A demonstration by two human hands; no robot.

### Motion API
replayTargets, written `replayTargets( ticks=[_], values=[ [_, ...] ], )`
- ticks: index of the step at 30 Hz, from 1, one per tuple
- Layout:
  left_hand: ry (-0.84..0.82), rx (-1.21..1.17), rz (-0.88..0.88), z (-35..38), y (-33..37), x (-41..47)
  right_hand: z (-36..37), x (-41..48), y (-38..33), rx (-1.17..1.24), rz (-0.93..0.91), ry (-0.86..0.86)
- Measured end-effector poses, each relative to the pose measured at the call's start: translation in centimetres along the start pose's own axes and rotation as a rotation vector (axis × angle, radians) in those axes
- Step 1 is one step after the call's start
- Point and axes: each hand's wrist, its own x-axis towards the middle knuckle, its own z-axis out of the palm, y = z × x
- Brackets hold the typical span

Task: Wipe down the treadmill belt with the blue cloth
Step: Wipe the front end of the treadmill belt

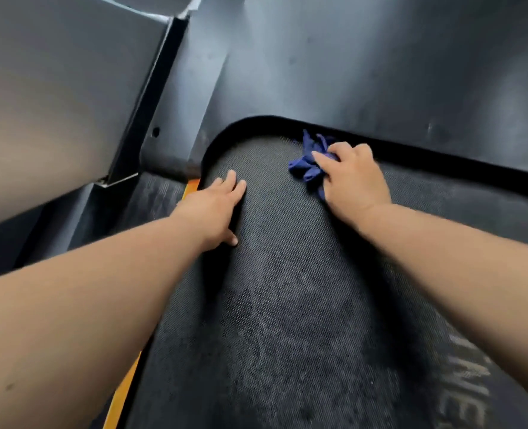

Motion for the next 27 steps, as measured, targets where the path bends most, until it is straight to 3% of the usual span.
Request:
replayTargets(
  ticks=[3, 7, 8, 11, 13, 19, 24, 27],
  values=[
    [-0.008, -0.047, -0.008, 0.2, -0.1, -0.1, -0.3, -1.7, -3.4, 0.011, 0.022, -0.120],
    [0.016, -0.108, -0.006, 0.3, -0.6, -0.2, 1.7, -6.4, -6.6, 0.068, -0.403, -0.244],
    [0.023, -0.114, -0.006, 0.5, -0.7, -0.1, 1.7, -5.5, -5.4, 0.055, -0.426, -0.230],
    [0.039, -0.116, -0.015, 1.0, -0.9, 0.2, 0.8, -1.0, -1.6, 0.043, -0.095, -0.013],
    [0.044, -0.108, -0.010, 1.1, -0.9, 0.2, 0.7, 0.0, -1.9, 0.023, 0.079, 0.009],
    [0.027, -0.075, 0.007, 0.6, -0.2, 0.1, 2.3, 0.6, -4.9, -0.020, -0.254, 0.011],
    [-0.005, -0.042, 0.023, 0.4, -0.1, 0.2, 1.7, 0.9, -3.0, -0.121, -0.100, -0.004],
    [-0.017, -0.056, 0.006, -0.1, 0.4, 0.5, 0.3, -1.9, -0.9, -0.179, 0.122, -0.001]
  ],
)
